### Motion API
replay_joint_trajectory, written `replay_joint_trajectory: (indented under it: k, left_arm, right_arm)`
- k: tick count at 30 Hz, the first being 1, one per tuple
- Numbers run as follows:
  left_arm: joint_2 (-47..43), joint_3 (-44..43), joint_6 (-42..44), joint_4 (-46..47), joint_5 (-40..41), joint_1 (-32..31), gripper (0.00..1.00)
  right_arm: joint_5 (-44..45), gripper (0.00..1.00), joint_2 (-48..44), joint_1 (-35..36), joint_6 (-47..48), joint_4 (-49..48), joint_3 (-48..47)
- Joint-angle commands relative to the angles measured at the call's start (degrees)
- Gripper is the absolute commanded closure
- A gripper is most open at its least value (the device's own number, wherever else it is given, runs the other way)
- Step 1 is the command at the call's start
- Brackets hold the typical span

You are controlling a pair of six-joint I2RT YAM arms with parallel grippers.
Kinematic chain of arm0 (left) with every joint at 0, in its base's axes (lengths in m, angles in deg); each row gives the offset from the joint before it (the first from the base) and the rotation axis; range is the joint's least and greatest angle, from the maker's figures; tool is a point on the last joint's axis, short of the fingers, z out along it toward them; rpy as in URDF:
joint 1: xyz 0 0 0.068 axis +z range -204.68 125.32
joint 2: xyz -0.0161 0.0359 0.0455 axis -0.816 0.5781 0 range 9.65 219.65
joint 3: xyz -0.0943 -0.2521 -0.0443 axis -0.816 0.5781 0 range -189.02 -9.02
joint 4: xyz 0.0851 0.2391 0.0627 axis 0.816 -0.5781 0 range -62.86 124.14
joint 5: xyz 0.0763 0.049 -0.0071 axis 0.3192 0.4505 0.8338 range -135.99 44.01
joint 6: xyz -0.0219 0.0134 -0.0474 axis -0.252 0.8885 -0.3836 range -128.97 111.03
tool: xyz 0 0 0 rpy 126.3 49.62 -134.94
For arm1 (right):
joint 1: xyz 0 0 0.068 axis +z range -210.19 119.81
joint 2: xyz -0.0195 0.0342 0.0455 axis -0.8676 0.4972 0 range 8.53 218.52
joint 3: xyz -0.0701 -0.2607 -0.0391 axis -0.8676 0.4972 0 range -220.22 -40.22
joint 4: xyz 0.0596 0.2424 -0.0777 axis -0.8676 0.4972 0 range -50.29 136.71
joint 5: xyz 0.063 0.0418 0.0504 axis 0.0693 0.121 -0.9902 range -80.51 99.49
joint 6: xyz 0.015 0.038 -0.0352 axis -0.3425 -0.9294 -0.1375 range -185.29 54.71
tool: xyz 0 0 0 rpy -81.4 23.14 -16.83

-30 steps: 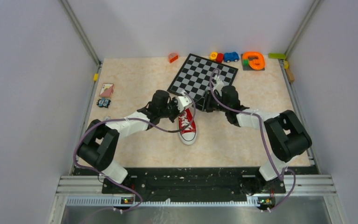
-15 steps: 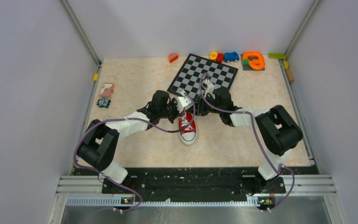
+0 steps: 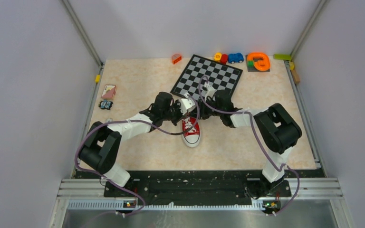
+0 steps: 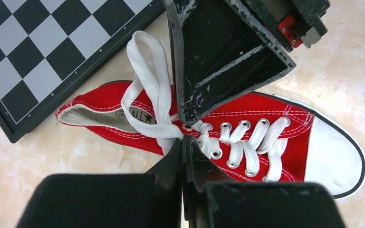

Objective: Tie the shoes
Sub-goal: Wrap the shoelace around the shoelace.

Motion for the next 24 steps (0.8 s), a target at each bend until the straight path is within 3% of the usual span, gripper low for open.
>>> replay_joint_trajectory:
  k: [1,4,8,24]
  left_arm:
    - [-1.21,-1.68,-0.12,-0.46,-1.2,0.22,1.0]
    - [-1.31,-1.77,-0.2,-0.72,-1.46,0.22,1.0]
    - [-1.22,-2.08,-1.12,-0.91,-1.77,0.27,1.0]
    - [2.72,-6.39,-9.89,-4.72,-2.15,0.45,1.0]
  right_arm:
    - [-0.88,0.75,1.38,1.34,0.44,-1.5,-2.98]
    - [-1.03,0.8,1.81,1.47,0.4,-1.38,-3.57]
    - [-3.56,1.0,1.27,1.55,0.23,-3.4,-2.79]
    - [-4.14,1.0,-5.33,1.52,-0.94,-7.98,3.26]
